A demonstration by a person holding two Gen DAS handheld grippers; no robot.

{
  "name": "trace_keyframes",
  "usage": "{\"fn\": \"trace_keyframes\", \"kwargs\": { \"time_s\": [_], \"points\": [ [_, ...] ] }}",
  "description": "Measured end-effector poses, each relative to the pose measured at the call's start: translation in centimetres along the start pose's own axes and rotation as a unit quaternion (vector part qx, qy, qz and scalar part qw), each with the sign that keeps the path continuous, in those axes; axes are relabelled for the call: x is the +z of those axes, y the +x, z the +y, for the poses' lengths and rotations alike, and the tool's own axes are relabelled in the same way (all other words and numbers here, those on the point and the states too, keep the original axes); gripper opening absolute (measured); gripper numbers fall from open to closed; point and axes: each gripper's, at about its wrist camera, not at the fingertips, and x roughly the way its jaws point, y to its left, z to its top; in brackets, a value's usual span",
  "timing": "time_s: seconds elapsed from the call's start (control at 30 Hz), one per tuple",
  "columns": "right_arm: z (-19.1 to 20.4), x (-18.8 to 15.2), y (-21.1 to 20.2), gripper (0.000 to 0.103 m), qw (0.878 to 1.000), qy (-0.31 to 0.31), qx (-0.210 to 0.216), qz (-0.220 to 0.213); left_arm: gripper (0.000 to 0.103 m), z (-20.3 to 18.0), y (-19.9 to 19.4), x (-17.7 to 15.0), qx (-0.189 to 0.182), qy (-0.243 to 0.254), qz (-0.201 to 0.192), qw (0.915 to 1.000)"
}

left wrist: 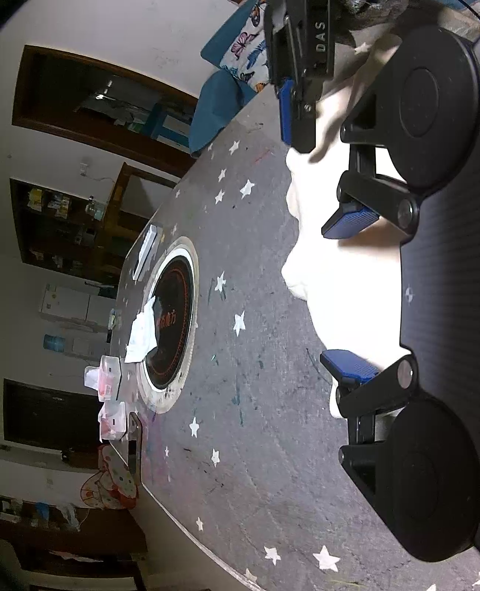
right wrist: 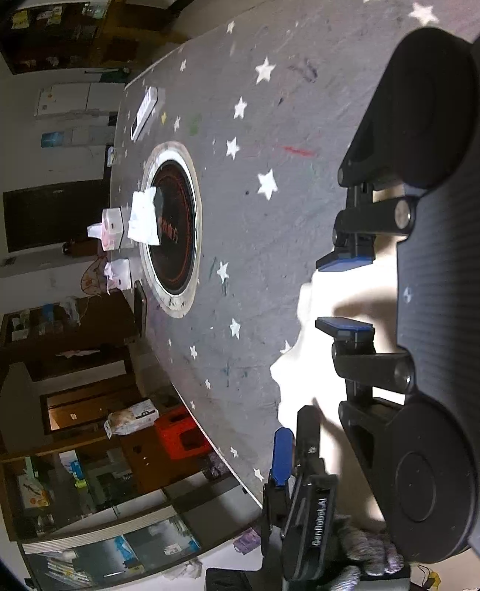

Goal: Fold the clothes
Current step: 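Open both grippers and release the folded hem onto the sweatshirt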

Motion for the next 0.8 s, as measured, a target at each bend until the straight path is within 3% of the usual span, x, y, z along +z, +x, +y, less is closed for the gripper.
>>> {"fn": "trace_keyframes", "kwargs": {
  "time_s": [0.17,0.33,0.47,0.57,0.8],
  "points": [
    [-0.4,0.0,1.1,0.025,1.0,0.007,-0.004,0.004,0.072,0.0,0.1,0.0,0.001,0.001,0.001,1.0],
    [0.1,-0.6,-2.3,0.025,1.0,-0.014,-0.011,-0.015,0.081,-0.4,0.2,-0.2,-0.003,0.007,-0.003,1.0],
    [-0.1,-2.2,-3.8,0.025,0.999,-0.02,-0.026,-0.003,0.086,-0.7,0.3,-0.4,-0.003,0.013,-0.006,0.9999],
    [-1.4,-3.3,-3.5,0.028,0.999,-0.002,-0.047,0.004,0.086,-0.8,0.3,-0.4,-0.002,0.017,-0.007,0.9998],
    [-1.3,-3.0,-4.9,0.028,0.999,0.008,-0.036,-0.023,0.087,-0.8,-0.4,-0.2,-0.002,0.008,-0.008,0.9999]
  ]
}}
